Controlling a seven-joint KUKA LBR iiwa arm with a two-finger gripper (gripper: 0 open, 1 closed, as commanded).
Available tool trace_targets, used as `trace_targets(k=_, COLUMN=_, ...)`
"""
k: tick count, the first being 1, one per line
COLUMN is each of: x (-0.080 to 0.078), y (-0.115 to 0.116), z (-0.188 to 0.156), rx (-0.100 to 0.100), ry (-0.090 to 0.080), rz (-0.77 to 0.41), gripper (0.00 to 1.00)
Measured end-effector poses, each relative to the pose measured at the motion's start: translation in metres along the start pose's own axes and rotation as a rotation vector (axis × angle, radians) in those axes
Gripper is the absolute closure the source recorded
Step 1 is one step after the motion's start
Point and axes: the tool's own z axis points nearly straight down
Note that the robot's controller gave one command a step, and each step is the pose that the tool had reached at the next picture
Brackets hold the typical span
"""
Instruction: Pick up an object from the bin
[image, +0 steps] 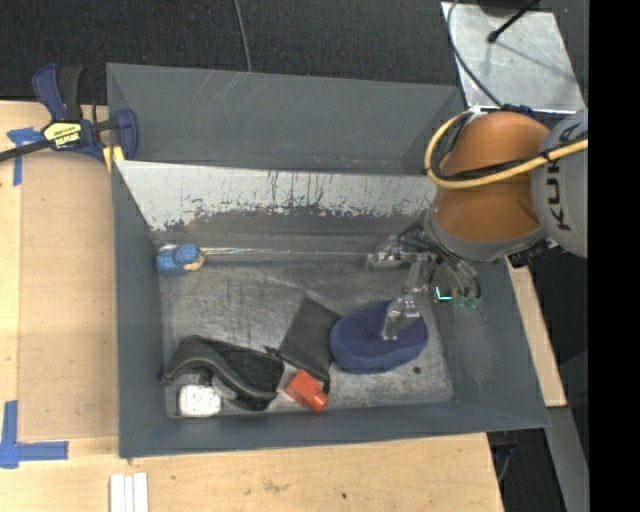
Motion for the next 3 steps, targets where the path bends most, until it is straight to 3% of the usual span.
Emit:
trace_targets(k=1, x=-0.028, y=-0.011, z=0.078, rx=-0.005, ry=0.002, rz=-0.151, gripper=0.00)
trace_targets(k=2, x=-0.030, y=-0.014, z=0.073, rx=0.000, ry=-0.001, rz=-0.152, gripper=1.00)
trace_targets(k=3, x=-0.029, y=-0.020, z=-0.059, rx=0.003, ry=-0.017, rz=-0.126, gripper=1.00)
